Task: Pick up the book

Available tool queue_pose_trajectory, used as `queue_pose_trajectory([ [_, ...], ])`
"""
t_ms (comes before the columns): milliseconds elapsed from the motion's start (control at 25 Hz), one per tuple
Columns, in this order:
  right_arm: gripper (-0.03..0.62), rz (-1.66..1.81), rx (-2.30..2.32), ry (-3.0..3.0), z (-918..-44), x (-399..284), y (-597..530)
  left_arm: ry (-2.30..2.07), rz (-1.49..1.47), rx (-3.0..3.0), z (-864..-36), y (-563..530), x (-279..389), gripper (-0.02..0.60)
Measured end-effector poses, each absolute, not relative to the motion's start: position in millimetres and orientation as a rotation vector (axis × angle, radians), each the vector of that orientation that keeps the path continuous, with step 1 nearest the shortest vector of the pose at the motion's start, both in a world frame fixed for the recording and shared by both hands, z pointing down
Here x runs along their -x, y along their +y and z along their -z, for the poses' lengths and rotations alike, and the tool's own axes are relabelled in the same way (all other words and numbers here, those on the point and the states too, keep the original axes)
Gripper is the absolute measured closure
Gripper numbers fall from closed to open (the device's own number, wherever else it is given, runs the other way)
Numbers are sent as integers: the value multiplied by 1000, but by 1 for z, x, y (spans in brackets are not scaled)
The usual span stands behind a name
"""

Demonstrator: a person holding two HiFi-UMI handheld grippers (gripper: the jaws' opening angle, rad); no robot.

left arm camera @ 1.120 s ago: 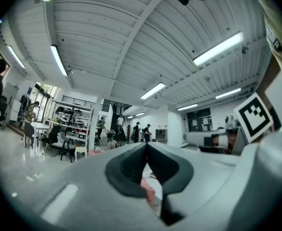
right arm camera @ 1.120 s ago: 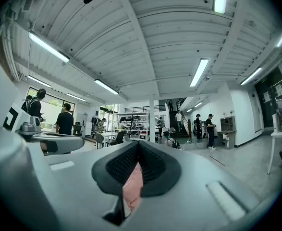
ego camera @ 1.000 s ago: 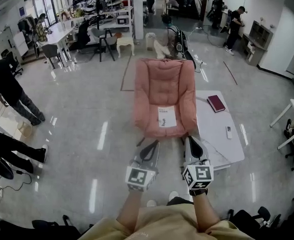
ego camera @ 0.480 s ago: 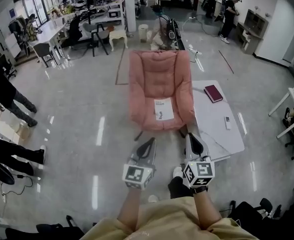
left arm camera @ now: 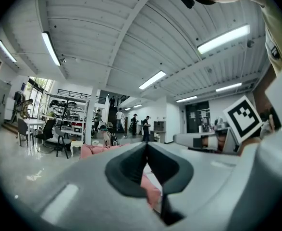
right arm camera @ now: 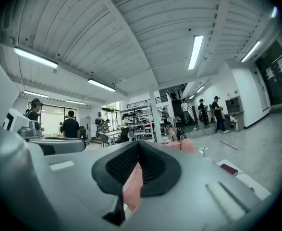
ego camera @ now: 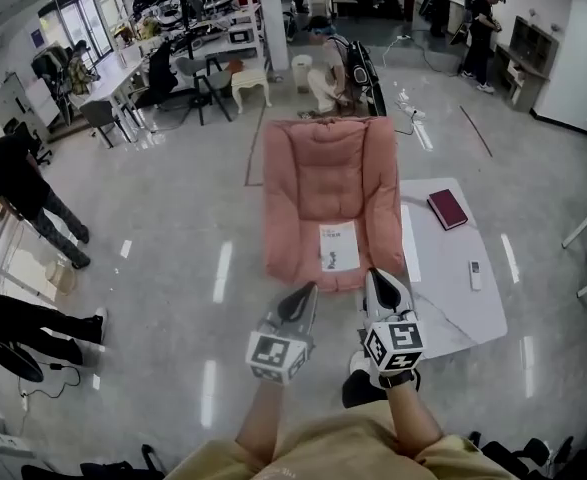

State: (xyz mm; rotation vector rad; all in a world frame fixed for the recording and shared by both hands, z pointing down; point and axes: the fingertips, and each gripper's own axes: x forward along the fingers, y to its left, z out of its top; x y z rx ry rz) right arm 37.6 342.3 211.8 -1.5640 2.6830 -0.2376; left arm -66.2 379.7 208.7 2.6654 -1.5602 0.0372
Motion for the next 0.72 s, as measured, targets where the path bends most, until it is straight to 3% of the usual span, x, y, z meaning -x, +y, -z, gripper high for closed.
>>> queue_pose_trajectory([
  [360, 586, 223, 1440, 2747, -196, -85, 202, -1556, -36, -2605, -211, 232, 5, 580],
  [720, 586, 462, 1429, 2735, -259, -102, 111, -1502, -167, -2531, -269, 162, -17, 580],
])
